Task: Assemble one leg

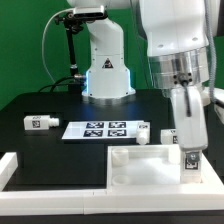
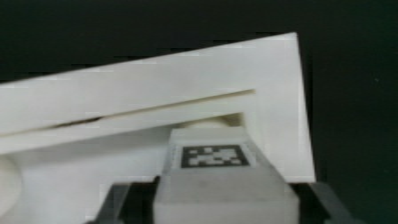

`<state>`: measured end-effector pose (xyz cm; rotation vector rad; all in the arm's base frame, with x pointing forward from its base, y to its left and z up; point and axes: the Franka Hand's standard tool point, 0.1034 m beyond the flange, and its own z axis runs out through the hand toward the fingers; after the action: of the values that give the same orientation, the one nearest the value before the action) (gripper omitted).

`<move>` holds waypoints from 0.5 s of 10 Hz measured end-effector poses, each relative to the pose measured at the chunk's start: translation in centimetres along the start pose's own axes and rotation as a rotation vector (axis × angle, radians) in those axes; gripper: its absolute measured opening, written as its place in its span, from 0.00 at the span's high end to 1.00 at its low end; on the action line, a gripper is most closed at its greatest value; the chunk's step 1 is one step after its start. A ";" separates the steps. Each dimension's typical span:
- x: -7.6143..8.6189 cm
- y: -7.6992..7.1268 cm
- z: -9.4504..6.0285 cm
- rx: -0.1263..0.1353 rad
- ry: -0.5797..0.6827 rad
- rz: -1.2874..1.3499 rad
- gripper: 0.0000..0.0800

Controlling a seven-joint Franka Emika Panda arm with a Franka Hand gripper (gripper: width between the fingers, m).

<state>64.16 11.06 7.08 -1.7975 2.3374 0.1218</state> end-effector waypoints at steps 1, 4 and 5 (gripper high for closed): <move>0.0 -0.1 0.0 0.008 -0.015 0.081 0.64; 0.1 0.0 0.1 0.009 -0.014 0.086 0.64; 0.1 0.0 0.1 0.009 -0.014 0.085 0.46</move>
Offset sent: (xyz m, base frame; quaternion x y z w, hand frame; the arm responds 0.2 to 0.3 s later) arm 0.0000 0.0000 0.0000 0.0000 0.0000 0.0000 1.0000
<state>64.17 10.95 6.99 -1.6871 2.4013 0.1351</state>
